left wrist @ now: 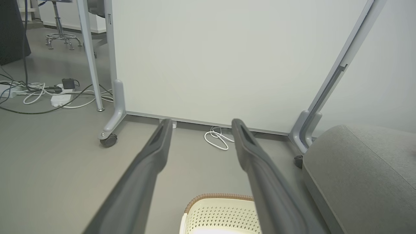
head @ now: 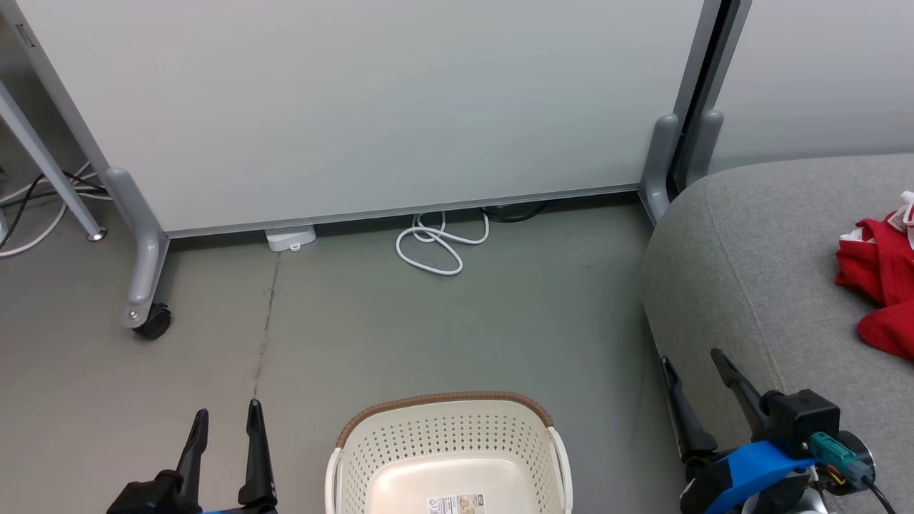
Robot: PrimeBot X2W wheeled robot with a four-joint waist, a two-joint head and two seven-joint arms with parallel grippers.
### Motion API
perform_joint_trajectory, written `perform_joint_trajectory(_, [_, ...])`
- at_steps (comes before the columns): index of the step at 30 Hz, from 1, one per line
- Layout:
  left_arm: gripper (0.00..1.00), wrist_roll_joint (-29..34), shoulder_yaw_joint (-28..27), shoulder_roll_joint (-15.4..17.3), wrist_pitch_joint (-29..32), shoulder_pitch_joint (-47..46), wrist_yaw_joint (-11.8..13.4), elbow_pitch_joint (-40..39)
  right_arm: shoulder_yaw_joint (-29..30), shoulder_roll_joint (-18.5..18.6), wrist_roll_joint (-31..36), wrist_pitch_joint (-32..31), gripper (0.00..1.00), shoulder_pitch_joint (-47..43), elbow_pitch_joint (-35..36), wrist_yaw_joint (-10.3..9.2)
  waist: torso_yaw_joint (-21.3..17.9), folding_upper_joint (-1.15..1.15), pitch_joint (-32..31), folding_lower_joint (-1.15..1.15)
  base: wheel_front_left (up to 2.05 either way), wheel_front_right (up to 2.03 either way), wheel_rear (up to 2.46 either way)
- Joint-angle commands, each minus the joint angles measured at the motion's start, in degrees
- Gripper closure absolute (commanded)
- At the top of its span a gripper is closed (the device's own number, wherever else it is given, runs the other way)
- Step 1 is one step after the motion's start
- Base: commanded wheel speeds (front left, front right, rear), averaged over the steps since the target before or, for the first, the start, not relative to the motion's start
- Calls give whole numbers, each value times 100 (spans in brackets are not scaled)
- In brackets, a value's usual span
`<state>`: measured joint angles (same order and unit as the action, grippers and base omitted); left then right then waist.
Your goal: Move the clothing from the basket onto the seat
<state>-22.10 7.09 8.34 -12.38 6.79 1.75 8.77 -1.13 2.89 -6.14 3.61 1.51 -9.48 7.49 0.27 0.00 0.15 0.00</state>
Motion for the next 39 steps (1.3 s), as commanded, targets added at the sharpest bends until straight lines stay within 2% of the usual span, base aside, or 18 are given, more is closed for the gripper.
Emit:
perform_joint_trajectory(1, [0, 51, 17, 35, 17, 27, 27, -51, -5, -1, -29, -2, 0, -35, -10, 2, -11, 0, 9, 0, 0, 0, 0])
perform_joint_trajectory(17, [0, 40, 111, 96, 202, 104, 138, -334, -59, -1, -111, 49, 0, 6, -61, 2, -51, 0, 42, 0, 0, 0, 0])
perform_joint_trajectory(18, [100, 11, 108, 58, 200, 80, 124, -299, -50, -1, -64, 5, 100, 2, -65, 0, -51, 0, 42, 0, 0, 0, 0])
perform_joint_trajectory(24, [100, -22, 131, -28, 225, 187, 122, -39, -51, -9, -79, -10, 100, -86, -333, -1, -51, 0, 42, 0, 0, 0, 0])
perform_joint_trajectory(39, [100, -1393, -152, -123, 539, -113, -83, 95, 112, -8, -1742, -206, 100, 31, -365, -1, -49, 0, 38, 0, 0, 0, 0])
